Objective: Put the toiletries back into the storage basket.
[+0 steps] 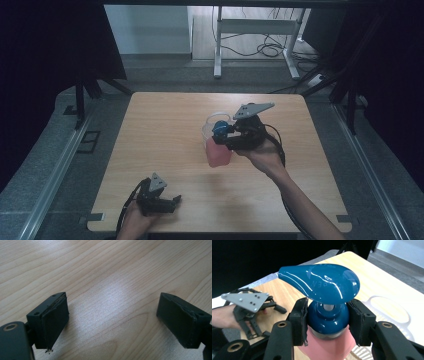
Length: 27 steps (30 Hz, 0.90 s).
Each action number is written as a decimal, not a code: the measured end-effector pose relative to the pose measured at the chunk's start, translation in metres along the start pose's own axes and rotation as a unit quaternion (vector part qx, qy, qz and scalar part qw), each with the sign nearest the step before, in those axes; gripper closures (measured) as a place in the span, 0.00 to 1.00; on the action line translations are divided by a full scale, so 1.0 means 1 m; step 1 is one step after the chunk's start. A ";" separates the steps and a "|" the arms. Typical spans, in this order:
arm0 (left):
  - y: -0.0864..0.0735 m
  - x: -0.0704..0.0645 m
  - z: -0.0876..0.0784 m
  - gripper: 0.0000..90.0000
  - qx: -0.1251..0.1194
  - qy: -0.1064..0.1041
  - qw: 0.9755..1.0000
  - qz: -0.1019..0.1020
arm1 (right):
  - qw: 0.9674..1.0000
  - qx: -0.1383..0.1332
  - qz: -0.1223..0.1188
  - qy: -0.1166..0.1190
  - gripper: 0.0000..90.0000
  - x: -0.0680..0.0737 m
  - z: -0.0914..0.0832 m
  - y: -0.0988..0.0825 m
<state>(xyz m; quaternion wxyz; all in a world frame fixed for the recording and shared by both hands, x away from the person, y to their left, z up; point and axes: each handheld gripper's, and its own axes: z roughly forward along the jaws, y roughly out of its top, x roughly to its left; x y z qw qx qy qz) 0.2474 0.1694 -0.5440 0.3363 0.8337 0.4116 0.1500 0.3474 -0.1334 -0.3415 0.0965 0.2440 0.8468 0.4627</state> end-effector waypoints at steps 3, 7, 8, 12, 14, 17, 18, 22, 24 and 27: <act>0.000 0.000 0.000 0.11 0.000 0.000 1.000 0.000 | 1.000 -0.001 0.003 -0.007 0.59 -0.005 0.000 0.005; 0.000 0.000 0.000 0.11 0.000 0.000 1.000 0.000 | 1.000 -0.005 0.005 -0.017 0.59 -0.011 0.000 0.011; 0.000 0.000 0.000 0.11 0.000 0.000 1.000 0.000 | 1.000 -0.005 0.006 -0.021 0.59 -0.013 0.000 0.013; 0.000 0.000 0.000 0.11 0.000 0.000 1.000 0.000 | 0.999 -0.009 0.010 -0.035 0.59 -0.020 -0.001 0.020; 0.000 0.000 0.000 0.11 0.000 0.000 1.000 0.000 | 0.999 -0.011 0.011 -0.042 0.59 -0.024 -0.001 0.023; 0.000 0.000 0.000 0.11 0.001 0.000 1.000 0.001 | 0.998 -0.013 0.014 -0.053 0.59 -0.030 -0.001 0.027; 0.000 0.000 0.000 0.11 0.000 0.000 1.000 -0.001 | 0.998 -0.013 0.015 -0.056 0.59 -0.032 -0.001 0.028; 0.000 0.000 0.000 0.11 0.001 0.000 1.000 0.000 | 0.997 -0.014 0.019 -0.067 0.59 -0.039 0.002 0.031; 0.000 0.000 0.000 0.11 0.001 0.000 1.000 0.000 | 0.997 -0.012 0.019 -0.076 0.59 -0.043 0.005 0.031; 0.000 0.000 0.000 0.11 0.001 0.001 1.000 0.001 | 0.996 -0.011 0.020 -0.085 0.59 -0.049 0.009 0.032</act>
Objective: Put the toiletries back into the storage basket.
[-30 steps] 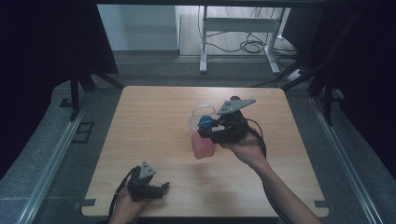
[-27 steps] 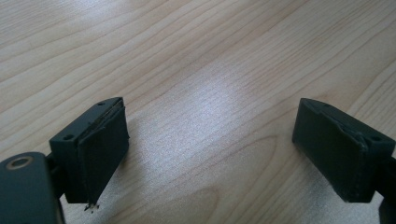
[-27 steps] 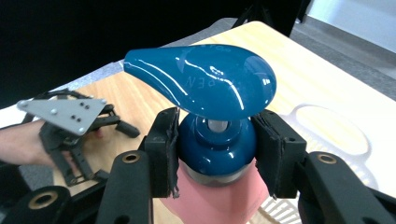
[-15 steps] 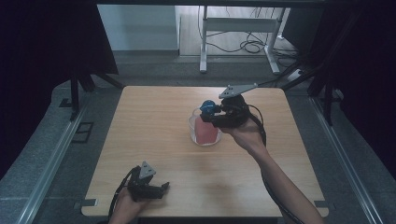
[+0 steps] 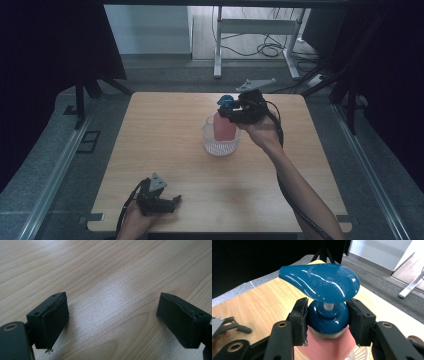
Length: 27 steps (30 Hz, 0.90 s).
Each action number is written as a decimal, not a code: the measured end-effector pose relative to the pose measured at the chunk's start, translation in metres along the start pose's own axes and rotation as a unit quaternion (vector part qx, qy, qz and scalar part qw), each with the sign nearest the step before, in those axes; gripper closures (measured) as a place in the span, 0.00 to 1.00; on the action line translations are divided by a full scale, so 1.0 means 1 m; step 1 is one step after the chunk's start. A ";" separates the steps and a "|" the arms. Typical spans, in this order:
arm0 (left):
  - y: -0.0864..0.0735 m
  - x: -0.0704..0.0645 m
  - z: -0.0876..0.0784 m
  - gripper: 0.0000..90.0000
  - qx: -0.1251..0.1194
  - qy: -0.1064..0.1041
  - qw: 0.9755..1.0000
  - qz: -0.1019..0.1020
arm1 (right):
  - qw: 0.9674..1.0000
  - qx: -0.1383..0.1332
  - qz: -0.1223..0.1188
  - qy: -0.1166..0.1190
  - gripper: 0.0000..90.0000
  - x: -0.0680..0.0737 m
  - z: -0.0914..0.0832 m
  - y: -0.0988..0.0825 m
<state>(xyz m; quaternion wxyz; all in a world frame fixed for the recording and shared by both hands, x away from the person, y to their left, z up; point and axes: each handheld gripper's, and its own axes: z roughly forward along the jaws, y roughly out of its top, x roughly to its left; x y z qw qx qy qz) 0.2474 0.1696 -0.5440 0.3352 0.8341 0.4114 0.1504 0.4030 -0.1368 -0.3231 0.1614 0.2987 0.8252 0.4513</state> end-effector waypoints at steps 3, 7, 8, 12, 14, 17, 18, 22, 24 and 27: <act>0.000 0.000 0.000 0.11 -0.001 0.000 1.000 -0.001 | 1.000 0.000 0.005 -0.005 0.59 -0.005 0.005 -0.001; 0.000 0.000 0.000 0.11 -0.001 0.000 1.000 -0.001 | 1.000 0.003 0.006 -0.016 0.59 -0.011 0.015 -0.005; 0.000 0.000 0.000 0.11 -0.002 -0.001 1.000 -0.003 | 1.000 0.003 0.006 -0.016 0.59 -0.011 0.015 -0.005; 0.000 0.000 0.000 0.11 -0.003 -0.001 1.000 -0.002 | 1.000 0.005 0.009 -0.022 0.59 -0.015 0.023 -0.010; 0.000 0.000 0.000 0.11 -0.002 -0.001 1.000 -0.001 | 1.000 0.006 0.011 -0.024 0.59 -0.017 0.026 -0.012; 0.000 0.000 0.000 0.11 -0.002 -0.001 1.000 -0.002 | 1.000 0.009 0.013 -0.026 0.59 -0.020 0.031 -0.016; 0.000 0.000 0.000 0.11 -0.003 -0.001 1.000 -0.002 | 1.000 0.010 0.013 -0.027 0.59 -0.021 0.033 -0.017; 0.000 0.000 0.000 0.11 -0.003 -0.001 1.000 -0.002 | 0.999 0.014 0.013 -0.027 0.59 -0.022 0.039 -0.023; 0.000 0.000 0.000 0.11 -0.003 -0.001 1.000 -0.002 | 0.999 0.016 0.013 -0.026 0.59 -0.022 0.042 -0.026; 0.000 0.000 0.000 0.11 -0.002 -0.001 1.000 -0.001 | 0.999 0.019 0.012 -0.025 0.59 -0.022 0.047 -0.029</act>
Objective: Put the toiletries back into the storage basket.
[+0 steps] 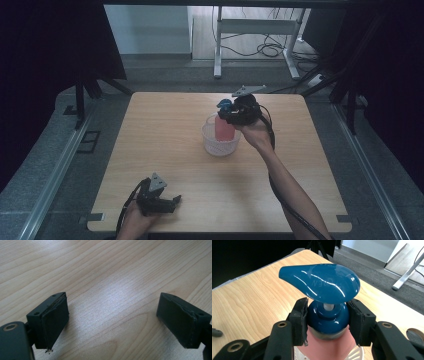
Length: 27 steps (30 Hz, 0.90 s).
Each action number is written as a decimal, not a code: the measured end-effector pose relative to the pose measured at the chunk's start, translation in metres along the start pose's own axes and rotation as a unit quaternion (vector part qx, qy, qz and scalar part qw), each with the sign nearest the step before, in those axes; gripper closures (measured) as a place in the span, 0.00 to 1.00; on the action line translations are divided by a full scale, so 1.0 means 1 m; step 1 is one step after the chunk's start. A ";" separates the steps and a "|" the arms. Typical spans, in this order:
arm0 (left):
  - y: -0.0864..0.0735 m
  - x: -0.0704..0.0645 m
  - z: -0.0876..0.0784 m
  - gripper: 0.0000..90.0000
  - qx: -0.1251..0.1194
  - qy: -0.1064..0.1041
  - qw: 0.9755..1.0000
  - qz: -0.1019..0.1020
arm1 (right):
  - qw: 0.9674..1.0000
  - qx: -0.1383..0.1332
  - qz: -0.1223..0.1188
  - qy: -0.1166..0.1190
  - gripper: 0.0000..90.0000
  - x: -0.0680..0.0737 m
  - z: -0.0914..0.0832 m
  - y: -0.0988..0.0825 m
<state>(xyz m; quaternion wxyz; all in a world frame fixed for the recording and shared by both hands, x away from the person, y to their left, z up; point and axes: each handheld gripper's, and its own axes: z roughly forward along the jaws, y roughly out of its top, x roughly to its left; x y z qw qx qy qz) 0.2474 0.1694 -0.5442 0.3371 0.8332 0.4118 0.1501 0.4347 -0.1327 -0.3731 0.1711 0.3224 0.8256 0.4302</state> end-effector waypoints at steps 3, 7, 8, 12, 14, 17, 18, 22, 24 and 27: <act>0.000 0.000 0.000 0.11 0.001 0.000 1.000 0.000 | 1.000 0.003 0.000 0.000 0.59 0.001 0.005 -0.004; 0.000 0.000 0.000 0.11 0.001 0.000 1.000 0.000 | 1.000 0.005 0.002 0.002 0.59 0.000 0.010 -0.009; 0.000 0.000 0.000 0.11 0.001 0.000 1.000 0.000 | 1.000 0.006 0.004 0.002 0.59 0.000 0.011 -0.011; 0.000 0.000 0.000 0.11 0.001 0.000 1.000 0.000 | 1.000 0.010 0.005 0.004 0.59 -0.002 0.017 -0.017; 0.000 0.000 0.000 0.11 0.001 0.000 1.000 0.000 | 1.000 0.012 0.006 0.004 0.59 -0.002 0.020 -0.020; 0.000 0.000 0.000 0.11 0.001 0.000 1.000 -0.001 | 1.000 0.018 0.008 0.005 0.59 -0.002 0.026 -0.025; 0.000 0.000 0.000 0.11 0.001 0.000 1.000 0.001 | 1.000 0.019 0.008 0.006 0.59 -0.002 0.028 -0.027; 0.000 0.000 0.000 0.11 0.001 0.000 1.000 0.000 | 1.000 0.027 0.010 0.008 0.59 -0.002 0.036 -0.034; 0.000 0.000 0.000 0.11 0.001 0.000 1.000 0.000 | 0.999 0.030 0.010 0.009 0.59 -0.001 0.039 -0.037; 0.000 0.000 0.000 0.11 0.001 0.000 1.000 0.001 | 0.999 0.033 0.011 0.009 0.59 -0.001 0.043 -0.040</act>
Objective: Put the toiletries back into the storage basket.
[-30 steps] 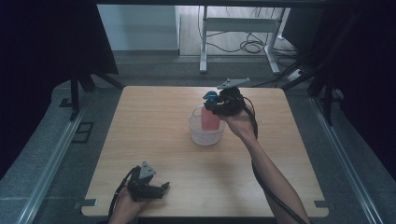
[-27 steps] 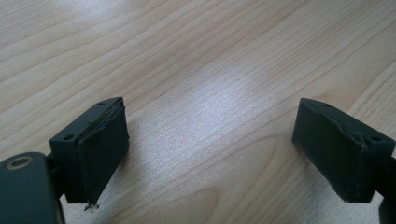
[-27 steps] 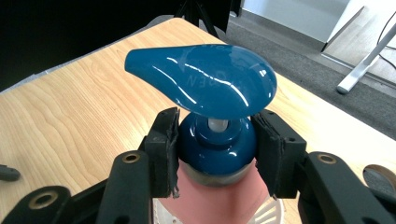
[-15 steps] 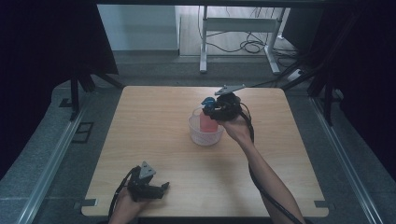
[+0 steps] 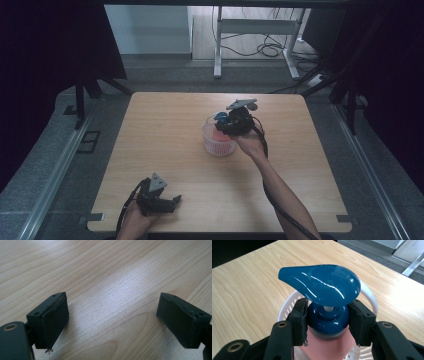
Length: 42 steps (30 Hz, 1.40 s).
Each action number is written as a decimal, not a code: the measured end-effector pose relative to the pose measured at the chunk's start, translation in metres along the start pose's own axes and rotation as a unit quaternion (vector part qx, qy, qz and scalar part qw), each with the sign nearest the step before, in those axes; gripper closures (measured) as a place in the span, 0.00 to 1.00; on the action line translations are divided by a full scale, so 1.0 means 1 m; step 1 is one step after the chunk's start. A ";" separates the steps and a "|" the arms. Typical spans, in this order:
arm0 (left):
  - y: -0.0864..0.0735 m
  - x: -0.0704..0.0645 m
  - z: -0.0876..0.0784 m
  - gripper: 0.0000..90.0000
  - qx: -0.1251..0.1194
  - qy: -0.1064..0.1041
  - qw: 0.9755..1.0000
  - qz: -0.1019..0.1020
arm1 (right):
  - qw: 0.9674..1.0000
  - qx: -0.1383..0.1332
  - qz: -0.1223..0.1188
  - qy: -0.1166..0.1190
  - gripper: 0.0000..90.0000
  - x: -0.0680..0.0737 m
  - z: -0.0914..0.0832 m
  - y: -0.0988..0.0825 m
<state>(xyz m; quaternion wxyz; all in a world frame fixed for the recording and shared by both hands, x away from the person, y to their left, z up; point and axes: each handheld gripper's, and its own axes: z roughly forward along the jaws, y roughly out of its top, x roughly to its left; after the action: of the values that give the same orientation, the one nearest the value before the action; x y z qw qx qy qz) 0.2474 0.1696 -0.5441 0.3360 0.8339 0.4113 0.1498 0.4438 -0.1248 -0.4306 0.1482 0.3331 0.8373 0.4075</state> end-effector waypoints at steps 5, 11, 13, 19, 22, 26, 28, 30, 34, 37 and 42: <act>0.000 0.000 0.000 0.11 0.000 0.000 1.000 0.000 | 1.000 -0.001 0.005 0.004 0.58 -0.002 0.001 -0.004; 0.000 0.000 0.000 0.11 0.000 0.000 1.000 -0.001 | 1.000 -0.003 0.015 0.016 0.51 -0.004 -0.001 -0.006; 0.000 0.000 0.000 0.11 0.000 0.000 1.000 -0.001 | 1.000 -0.003 0.020 0.019 0.48 -0.004 -0.002 -0.006; 0.000 0.000 0.000 0.11 0.000 0.000 1.000 0.000 | 1.000 -0.008 0.018 0.020 0.39 -0.003 -0.004 -0.004; 0.000 0.000 0.000 0.11 0.000 0.000 1.000 -0.001 | 0.999 -0.015 0.023 0.021 0.35 -0.002 -0.005 -0.004; 0.000 0.000 0.000 0.11 0.000 0.000 1.000 0.000 | 0.999 -0.020 0.026 0.023 0.32 -0.001 -0.008 -0.004; 0.000 0.000 0.000 0.11 0.000 0.000 1.000 -0.001 | 0.999 -0.021 0.026 0.023 0.30 -0.001 -0.009 -0.003; 0.000 0.000 0.000 0.11 -0.001 0.000 1.000 -0.001 | 0.999 -0.024 0.026 0.023 0.29 -0.001 -0.011 -0.003; 0.000 0.000 0.000 0.11 -0.001 0.000 1.000 -0.001 | 0.999 -0.029 0.024 0.027 0.26 0.001 -0.015 -0.002; 0.000 0.000 0.000 0.11 0.000 0.000 1.000 0.000 | 0.999 -0.029 0.022 0.028 0.25 0.003 -0.018 -0.002; 0.000 0.000 0.000 0.11 -0.001 0.000 1.000 -0.001 | 0.999 -0.030 0.019 0.030 0.23 0.005 -0.021 -0.002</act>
<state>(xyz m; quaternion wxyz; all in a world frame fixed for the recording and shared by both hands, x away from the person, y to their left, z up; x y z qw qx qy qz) 0.2473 0.1694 -0.5442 0.3366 0.8334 0.4119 0.1498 0.4287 -0.1348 -0.4188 0.1250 0.3319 0.8223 0.4450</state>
